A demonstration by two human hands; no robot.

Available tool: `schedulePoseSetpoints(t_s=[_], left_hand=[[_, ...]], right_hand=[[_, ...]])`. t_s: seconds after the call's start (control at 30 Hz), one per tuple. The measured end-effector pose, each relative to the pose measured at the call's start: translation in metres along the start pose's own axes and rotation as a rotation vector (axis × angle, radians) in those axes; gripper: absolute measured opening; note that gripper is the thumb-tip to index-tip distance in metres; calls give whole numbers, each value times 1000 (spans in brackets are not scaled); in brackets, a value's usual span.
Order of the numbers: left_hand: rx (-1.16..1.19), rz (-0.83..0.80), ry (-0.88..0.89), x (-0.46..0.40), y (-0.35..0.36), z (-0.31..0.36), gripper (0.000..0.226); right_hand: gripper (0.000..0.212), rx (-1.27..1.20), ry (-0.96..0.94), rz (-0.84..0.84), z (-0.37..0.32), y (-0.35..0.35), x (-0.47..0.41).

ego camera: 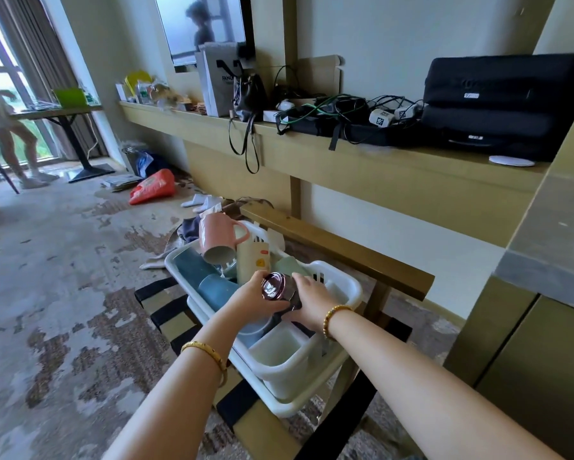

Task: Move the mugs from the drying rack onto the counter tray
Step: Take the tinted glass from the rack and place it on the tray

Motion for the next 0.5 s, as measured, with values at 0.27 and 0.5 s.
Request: schedulePoseSetpoints(t_s=[0.27,0.5], left_hand=[[-104,-77,105,0,-21,-9,64],[-381,8,47,-1,-34,-34,62]], right_hand=[[98,0,-75,8,-1,4,-1],[103,-46,-143,46,-12,2,-7]])
Point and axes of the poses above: each hand's wrist, its own x-axis away from the middle knuckle, its own y-axis out of the palm, z = x × y, the point moved 3 cm from there along -x, towards the middle knuckle, and after that the axes turned 8 degrees about z, right-handed, at the moved point
